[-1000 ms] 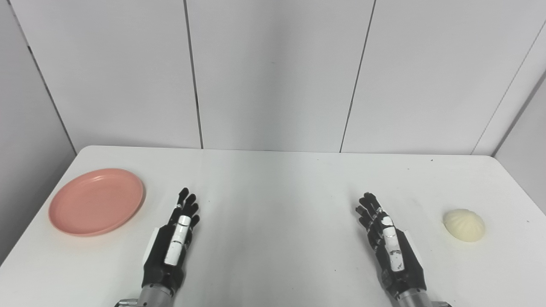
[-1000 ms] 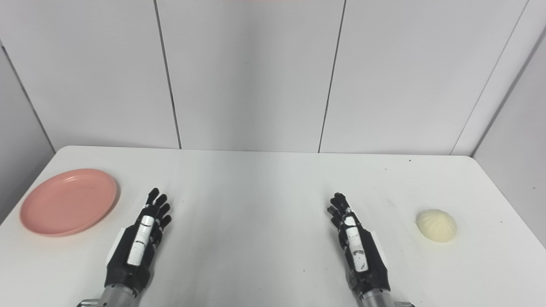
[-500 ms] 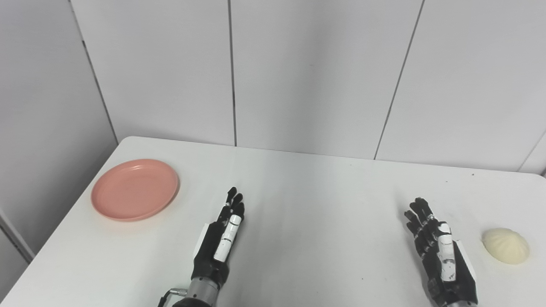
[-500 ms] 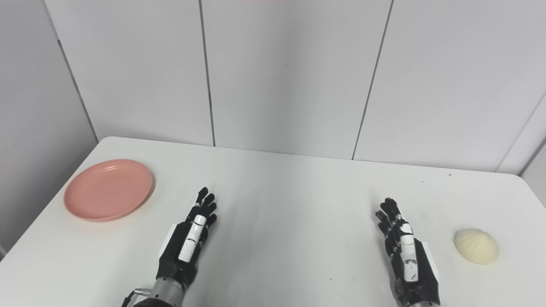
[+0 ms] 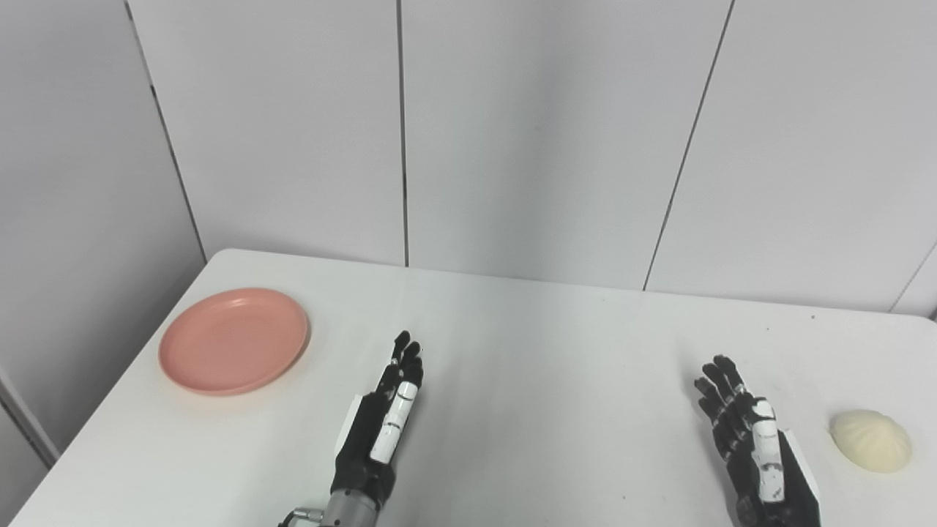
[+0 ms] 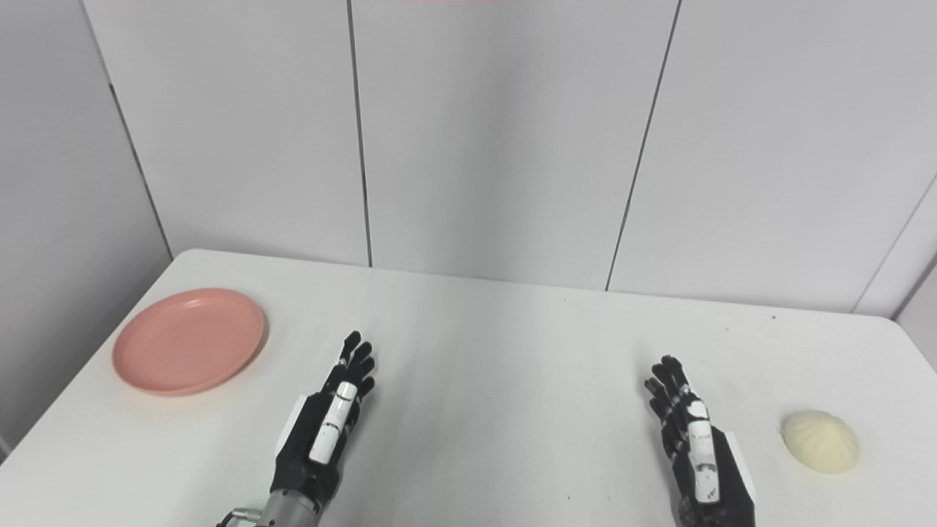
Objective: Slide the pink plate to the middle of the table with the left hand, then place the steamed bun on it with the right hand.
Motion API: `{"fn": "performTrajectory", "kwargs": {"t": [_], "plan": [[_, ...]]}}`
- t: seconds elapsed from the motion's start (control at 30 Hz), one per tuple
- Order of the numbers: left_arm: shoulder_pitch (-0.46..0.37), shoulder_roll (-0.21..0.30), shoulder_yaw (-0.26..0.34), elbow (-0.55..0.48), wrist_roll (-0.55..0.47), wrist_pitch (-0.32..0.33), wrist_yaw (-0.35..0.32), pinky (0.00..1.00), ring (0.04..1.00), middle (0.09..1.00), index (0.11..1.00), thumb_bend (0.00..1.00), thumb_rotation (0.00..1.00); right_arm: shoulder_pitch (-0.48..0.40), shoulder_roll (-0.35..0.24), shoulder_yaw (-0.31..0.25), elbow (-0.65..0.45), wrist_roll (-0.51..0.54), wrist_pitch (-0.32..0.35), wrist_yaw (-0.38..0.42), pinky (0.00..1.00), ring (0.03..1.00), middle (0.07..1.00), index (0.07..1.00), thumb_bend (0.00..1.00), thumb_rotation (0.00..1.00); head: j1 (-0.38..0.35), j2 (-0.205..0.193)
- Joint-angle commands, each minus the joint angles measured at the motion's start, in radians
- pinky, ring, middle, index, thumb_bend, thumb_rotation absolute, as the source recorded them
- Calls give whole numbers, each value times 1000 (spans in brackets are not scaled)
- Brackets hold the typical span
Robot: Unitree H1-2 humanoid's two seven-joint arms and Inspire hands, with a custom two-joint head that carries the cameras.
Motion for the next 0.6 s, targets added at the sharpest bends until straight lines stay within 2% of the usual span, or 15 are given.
{"fn": "performTrajectory", "kwargs": {"t": [0.0,0.03,0.13,0.57], "plan": [[-16,9,4,14,-9,-57,-10,1000,1000,1000,1000,624,850,31,19,4,36,4,-40,7,1000,949,954,954,770,997,-4,-8],[-18,11,8,23,-11,-69,-10,1000,1000,1000,1000,624,851,29,23,5,41,1,-43,5,1000,948,954,953,769,995,-4,-31],[-21,15,18,37,-19,-86,-10,1000,999,1000,1000,615,860,26,32,10,52,-5,-49,5,1000,954,962,958,770,994,-17,-45],[-31,15,34,-30,-69,-93,-14,1000,1000,1000,1000,649,860,35,42,14,36,-30,-48,-5,1000,947,952,951,775,977,-49,-21]]}}
